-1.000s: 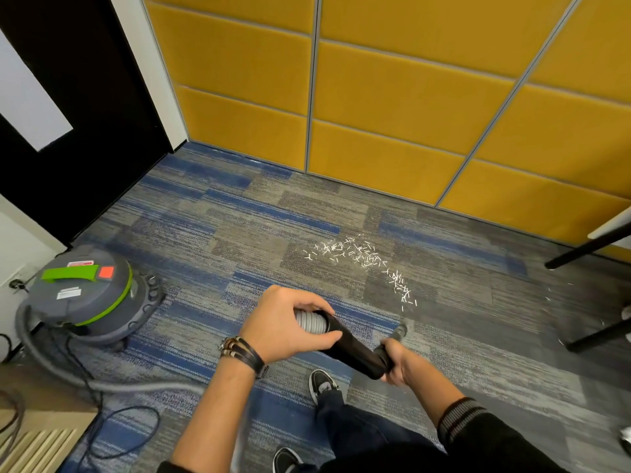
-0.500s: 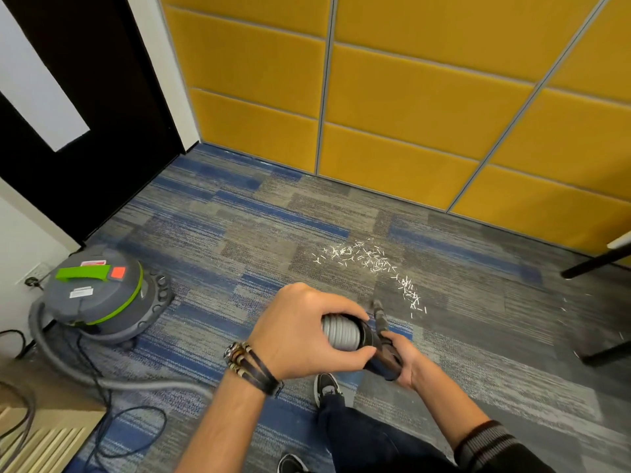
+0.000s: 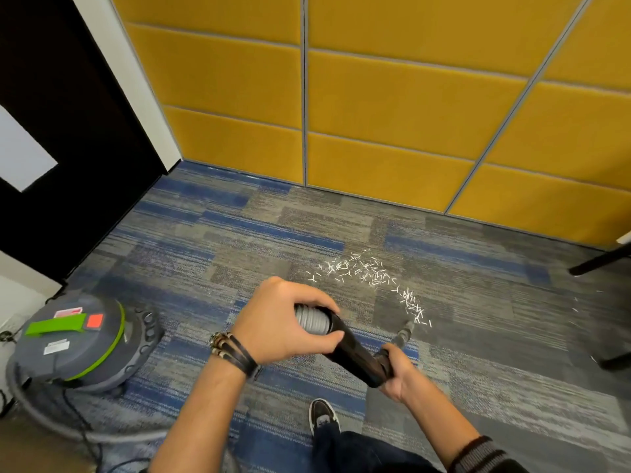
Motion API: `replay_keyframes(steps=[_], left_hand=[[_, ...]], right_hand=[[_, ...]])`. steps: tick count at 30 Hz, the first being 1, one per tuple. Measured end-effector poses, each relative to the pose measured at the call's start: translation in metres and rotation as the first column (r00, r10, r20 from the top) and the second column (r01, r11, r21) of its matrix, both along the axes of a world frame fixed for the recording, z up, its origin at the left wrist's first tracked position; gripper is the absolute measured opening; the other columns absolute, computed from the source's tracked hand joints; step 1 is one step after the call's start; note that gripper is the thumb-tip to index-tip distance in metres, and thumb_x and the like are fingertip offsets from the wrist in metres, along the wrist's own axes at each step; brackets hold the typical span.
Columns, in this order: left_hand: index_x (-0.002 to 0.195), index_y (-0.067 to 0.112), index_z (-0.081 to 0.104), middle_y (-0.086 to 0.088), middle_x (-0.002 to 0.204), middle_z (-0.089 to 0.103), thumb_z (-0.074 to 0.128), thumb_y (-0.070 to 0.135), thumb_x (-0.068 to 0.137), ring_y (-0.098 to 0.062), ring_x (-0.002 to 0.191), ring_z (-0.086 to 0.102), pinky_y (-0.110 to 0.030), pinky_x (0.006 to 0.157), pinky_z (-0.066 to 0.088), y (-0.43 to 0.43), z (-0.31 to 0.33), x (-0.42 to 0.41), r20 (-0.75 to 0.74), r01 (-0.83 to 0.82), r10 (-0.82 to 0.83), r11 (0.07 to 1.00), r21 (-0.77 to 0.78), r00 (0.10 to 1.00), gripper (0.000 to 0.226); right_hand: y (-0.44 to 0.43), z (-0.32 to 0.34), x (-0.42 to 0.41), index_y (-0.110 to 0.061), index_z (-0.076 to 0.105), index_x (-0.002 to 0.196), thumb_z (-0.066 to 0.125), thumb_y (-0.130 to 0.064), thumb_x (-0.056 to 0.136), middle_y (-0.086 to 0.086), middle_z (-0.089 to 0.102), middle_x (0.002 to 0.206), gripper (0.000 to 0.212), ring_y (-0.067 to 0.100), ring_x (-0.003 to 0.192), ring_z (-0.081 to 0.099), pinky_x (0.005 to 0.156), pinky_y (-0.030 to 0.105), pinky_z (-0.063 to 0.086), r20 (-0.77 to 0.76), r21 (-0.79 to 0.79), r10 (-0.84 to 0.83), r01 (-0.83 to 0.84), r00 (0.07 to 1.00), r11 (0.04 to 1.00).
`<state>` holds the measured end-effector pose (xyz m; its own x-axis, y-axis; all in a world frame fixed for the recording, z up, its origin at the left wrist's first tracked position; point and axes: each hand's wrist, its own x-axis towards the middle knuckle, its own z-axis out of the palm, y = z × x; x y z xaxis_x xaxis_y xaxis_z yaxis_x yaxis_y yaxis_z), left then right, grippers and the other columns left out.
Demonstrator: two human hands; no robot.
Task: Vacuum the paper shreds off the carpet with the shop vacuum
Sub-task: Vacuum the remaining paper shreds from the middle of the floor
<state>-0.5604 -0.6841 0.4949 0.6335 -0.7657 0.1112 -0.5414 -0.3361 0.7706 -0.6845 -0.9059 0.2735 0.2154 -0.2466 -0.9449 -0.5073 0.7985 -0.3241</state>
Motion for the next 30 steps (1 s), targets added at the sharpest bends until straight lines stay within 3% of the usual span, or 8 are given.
replay_keyframes(steps=[3,6,9,11,15,20,26,30], left_hand=[[0.094,0.031,0.083,0.025,0.088,0.077,0.087,0.044,0.070,0.002,0.085,0.073,-0.028,0.082,0.060,-0.014,0.005,0.013,0.013,0.012,-0.012,1.000,-0.006,1.000,0.028],[0.095,0.029,0.083,0.022,0.089,0.077,0.089,0.041,0.070,0.001,0.084,0.074,-0.027,0.080,0.060,-0.034,0.006,0.018,-0.009,0.051,-0.051,0.998,-0.026,0.999,0.028],[0.093,0.028,0.083,0.020,0.088,0.077,0.090,0.038,0.070,-0.002,0.084,0.074,-0.026,0.079,0.060,-0.049,0.002,0.024,-0.056,0.090,-0.091,0.996,-0.014,0.994,0.027],[0.092,0.029,0.083,0.021,0.087,0.077,0.091,0.038,0.069,-0.003,0.084,0.074,-0.025,0.080,0.058,-0.057,-0.002,0.026,-0.085,0.102,-0.101,0.995,0.010,0.991,0.026],[0.091,0.031,0.083,0.023,0.083,0.076,0.088,0.042,0.068,0.000,0.080,0.073,-0.024,0.081,0.057,-0.069,-0.002,0.032,-0.057,0.082,-0.081,0.996,0.016,0.995,0.026],[0.093,0.030,0.084,0.025,0.086,0.077,0.088,0.042,0.070,0.002,0.084,0.073,-0.023,0.079,0.058,-0.069,0.003,0.053,-0.026,0.065,-0.065,0.998,-0.003,0.998,0.027],[0.089,0.029,0.083,0.022,0.083,0.076,0.089,0.045,0.067,-0.002,0.081,0.073,-0.021,0.076,0.057,-0.071,0.005,0.063,-0.067,0.143,-0.142,0.990,0.016,0.988,0.028],[0.086,0.030,0.082,0.022,0.078,0.075,0.086,0.049,0.065,-0.001,0.076,0.072,-0.022,0.074,0.057,-0.068,0.003,0.072,-0.088,0.157,-0.153,0.987,0.046,0.984,0.028]], right_hand=[[-0.012,-0.002,0.026,-0.009,0.052,0.108,0.048,-0.038,0.099,0.018,0.059,0.092,0.031,0.033,0.073,0.063,0.061,0.043,0.059,0.044,-0.012,0.028,-0.027,0.999,1.000],[-0.031,0.006,0.031,-0.011,0.053,0.097,0.049,-0.037,0.098,0.017,0.059,0.080,0.027,0.031,0.065,0.062,0.058,0.041,0.058,0.054,0.014,-0.017,0.016,0.998,1.000],[-0.041,0.003,0.010,-0.010,0.050,0.101,0.049,-0.035,0.100,0.017,0.061,0.074,0.025,0.030,0.059,0.064,0.062,0.042,0.057,0.028,0.022,-0.051,0.051,0.998,0.998],[-0.046,-0.001,-0.006,-0.009,0.048,0.099,0.047,-0.033,0.101,0.017,0.059,0.070,0.024,0.029,0.050,0.064,0.055,0.042,0.057,0.004,0.022,-0.073,0.073,0.997,0.997],[-0.050,0.000,0.001,-0.011,0.043,0.081,0.043,-0.030,0.103,0.012,0.054,0.048,0.030,0.024,0.038,0.058,0.051,0.036,0.052,-0.020,-0.002,-0.111,0.111,0.994,0.994],[-0.051,0.016,0.047,-0.009,0.051,0.087,0.046,-0.036,0.100,0.014,0.058,0.071,0.031,0.030,0.065,0.059,0.069,0.041,0.054,0.019,-0.006,-0.094,0.095,0.995,0.995],[-0.043,0.010,0.046,-0.008,0.052,0.100,0.046,-0.041,0.100,0.016,0.057,0.079,0.033,0.031,0.070,0.059,0.076,0.043,0.053,-0.004,0.022,-0.106,0.106,0.994,0.994],[-0.028,0.007,0.021,-0.009,0.046,0.082,0.040,-0.036,0.104,0.015,0.053,0.066,0.035,0.029,0.061,0.055,0.067,0.041,0.050,-0.042,0.073,-0.214,0.217,0.976,0.973]])
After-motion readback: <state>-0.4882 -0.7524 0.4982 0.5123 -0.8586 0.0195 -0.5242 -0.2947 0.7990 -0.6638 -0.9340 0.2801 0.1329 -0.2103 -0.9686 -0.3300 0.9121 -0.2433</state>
